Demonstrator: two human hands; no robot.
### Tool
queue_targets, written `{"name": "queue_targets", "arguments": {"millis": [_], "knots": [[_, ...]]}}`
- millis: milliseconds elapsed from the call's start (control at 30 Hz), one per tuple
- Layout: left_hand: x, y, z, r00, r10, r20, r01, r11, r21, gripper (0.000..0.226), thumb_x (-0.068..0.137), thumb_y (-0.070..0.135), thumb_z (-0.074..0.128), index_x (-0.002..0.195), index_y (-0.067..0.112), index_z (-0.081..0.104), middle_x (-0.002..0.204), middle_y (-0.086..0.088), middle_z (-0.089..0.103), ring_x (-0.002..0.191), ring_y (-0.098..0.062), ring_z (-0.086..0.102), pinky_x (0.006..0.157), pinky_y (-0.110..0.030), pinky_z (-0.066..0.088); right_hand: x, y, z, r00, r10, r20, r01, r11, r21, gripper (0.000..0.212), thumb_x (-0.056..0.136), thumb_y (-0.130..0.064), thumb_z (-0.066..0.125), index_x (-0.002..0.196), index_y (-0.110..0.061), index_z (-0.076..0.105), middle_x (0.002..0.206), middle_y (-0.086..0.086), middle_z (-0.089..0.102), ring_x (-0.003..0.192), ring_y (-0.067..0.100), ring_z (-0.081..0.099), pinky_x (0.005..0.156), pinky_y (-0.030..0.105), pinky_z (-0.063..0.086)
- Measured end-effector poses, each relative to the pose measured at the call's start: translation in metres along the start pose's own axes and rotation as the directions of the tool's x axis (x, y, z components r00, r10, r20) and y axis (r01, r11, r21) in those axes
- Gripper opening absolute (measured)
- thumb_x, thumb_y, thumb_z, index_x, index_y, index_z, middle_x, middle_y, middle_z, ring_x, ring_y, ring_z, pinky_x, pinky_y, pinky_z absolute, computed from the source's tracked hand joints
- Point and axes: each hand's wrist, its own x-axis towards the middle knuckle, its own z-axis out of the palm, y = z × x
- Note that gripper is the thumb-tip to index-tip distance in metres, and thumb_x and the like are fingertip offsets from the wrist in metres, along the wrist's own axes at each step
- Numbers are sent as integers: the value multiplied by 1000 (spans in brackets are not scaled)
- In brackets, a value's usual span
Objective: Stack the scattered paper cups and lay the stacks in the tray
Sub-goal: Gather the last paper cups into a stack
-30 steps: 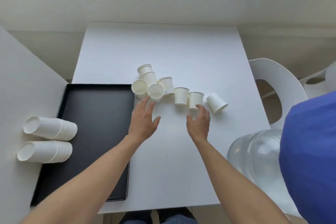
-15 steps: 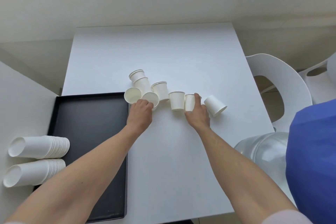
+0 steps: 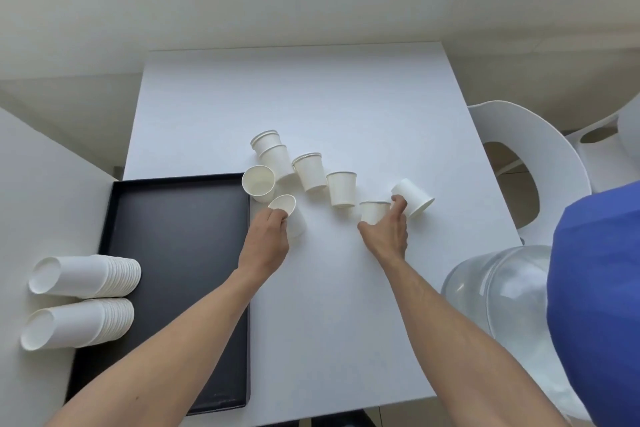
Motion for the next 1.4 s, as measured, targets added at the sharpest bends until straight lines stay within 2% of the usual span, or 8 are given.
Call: {"name": "queue_targets", "arguments": {"millis": [133, 267, 533, 767, 900, 967, 1167, 1400], "knots": [[-12, 7, -6, 980, -162, -112, 118, 939, -323, 9, 97, 9, 53, 97, 7, 62, 92, 0, 59, 86, -20, 55, 75, -24, 43, -41, 18, 2, 998, -42, 42, 38, 995, 94, 87, 70, -20, 63, 140, -40, 17, 133, -1, 48, 114, 28, 53, 94, 48, 48], [-27, 12, -12, 981, -184, -57, 130, 852, -507, 10, 97, 14, 56, 99, 20, 63, 95, 5, 63, 86, -5, 59, 71, -8, 42, -78, 30, 15, 976, -123, 179, 100, 986, 131, 85, 69, -14, 65, 144, -33, 31, 132, -5, 45, 117, 20, 50, 98, 41, 47], [-36, 17, -13, 992, 34, 123, 31, 872, -489, 14, 96, 8, 59, 102, 17, 68, 97, 6, 67, 91, -9, 61, 78, -14, 45, -90, 10, 24, 916, -278, 290, 247, 959, 138, 68, 69, -9, 67, 133, -25, 50, 121, -7, 45, 103, 11, 52, 79, 22, 45], [-37, 16, -18, 947, 126, 296, 37, 870, -491, 28, 99, 6, 53, 120, 16, 70, 104, 2, 70, 99, -8, 60, 86, -16, 44, -96, -4, 33, 915, -281, 290, 224, 951, 215, 58, 71, -16, 69, 123, -35, 52, 120, -10, 44, 102, 0, 53, 82, 30, 54], [-22, 7, -25, 983, 174, 61, -146, 939, -312, 28, 95, 12, 62, 122, 10, 67, 121, -1, 62, 113, -13, 57, 97, -22, 42, -93, -5, 35, 930, -248, 271, 185, 954, 236, 64, 71, -18, 73, 130, -28, 50, 123, -9, 45, 104, 6, 53, 86, 29, 51], [-6, 0, -28, 993, 91, -70, -102, 979, -177, 32, 93, 12, 64, 124, 5, 64, 126, -7, 56, 116, -22, 54, 99, -33, 44, -92, -5, 36, 937, -225, 265, 162, 957, 241, 66, 71, -17, 73, 131, -27, 49, 123, -8, 47, 108, 10, 52, 89, 31, 50], [45, -21, -35, 990, -110, 92, 87, 971, 224, 50, 95, 16, 54, 142, 12, 40, 148, -1, 35, 115, -32, 50, 80, -41, 45, -88, -4, 36, 937, -193, 290, 118, 959, 258, 66, 71, -15, 71, 131, -29, 46, 121, -9, 55, 110, 15, 54, 89, 38, 53], [53, -26, -30, 996, -86, 5, 82, 963, 256, 20, 99, 13, 43, 91, 5, 60, 94, -8, 58, 83, -31, 53, 64, -36, 35, -82, -5, 31, 936, -193, 295, 120, 961, 248, 62, 71, -14, 70, 126, -32, 48, 114, -14, 57, 105, 12, 56, 84, 34, 54]]}}
